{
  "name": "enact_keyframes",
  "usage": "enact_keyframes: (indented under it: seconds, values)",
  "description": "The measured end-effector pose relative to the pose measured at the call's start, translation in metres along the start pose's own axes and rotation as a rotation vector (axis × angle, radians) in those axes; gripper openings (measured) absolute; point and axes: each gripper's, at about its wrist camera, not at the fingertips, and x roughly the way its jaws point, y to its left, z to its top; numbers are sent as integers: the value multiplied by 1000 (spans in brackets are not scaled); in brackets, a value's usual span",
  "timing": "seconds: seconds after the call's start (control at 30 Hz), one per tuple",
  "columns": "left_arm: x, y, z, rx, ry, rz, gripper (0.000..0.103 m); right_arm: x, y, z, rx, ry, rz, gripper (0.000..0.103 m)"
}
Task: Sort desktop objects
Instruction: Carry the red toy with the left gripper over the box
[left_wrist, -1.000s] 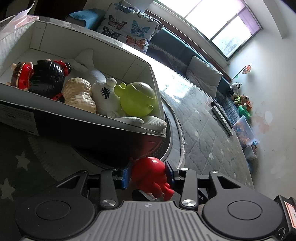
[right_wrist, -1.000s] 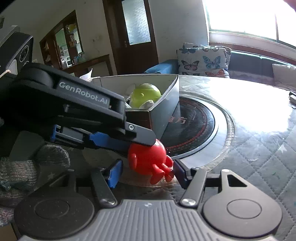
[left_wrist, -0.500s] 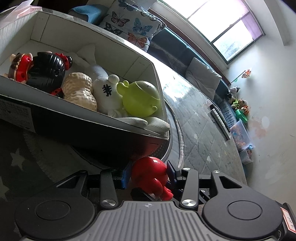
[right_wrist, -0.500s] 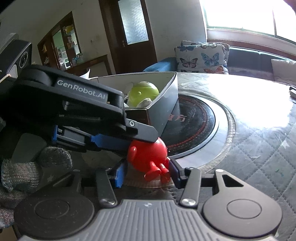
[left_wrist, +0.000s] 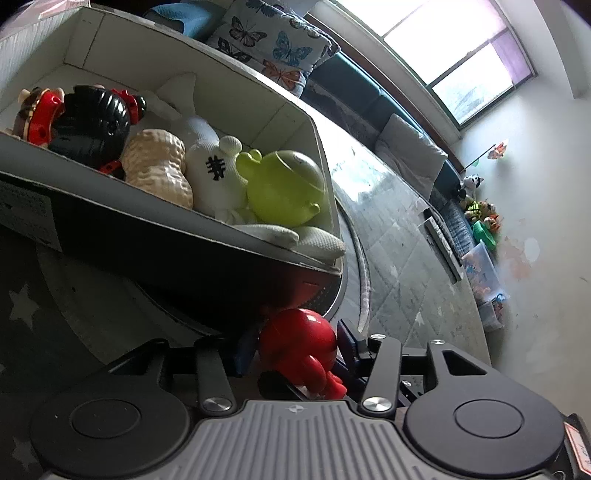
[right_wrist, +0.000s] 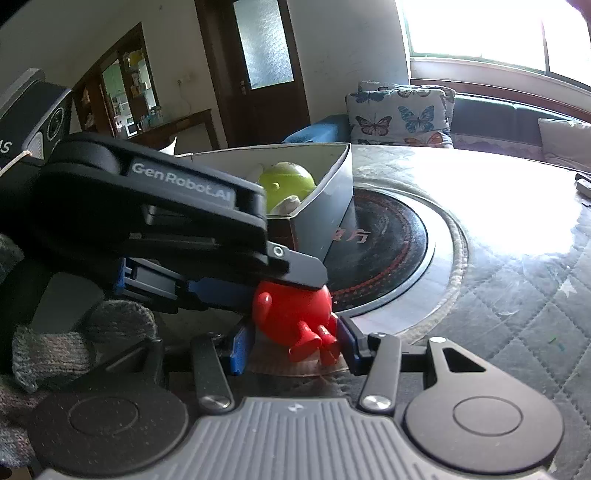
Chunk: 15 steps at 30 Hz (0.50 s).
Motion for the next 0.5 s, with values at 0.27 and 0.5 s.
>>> enact_keyframes:
  seconds: [0.27, 0.5]
  values:
    - [-27, -3, -8, 33, -47, -4, 51, -8, 7, -4, -10, -6, 21, 46]
    - [-52, -5, -15, 63, -90, -8, 51, -31, 31, 0, -82, -55, 33, 45]
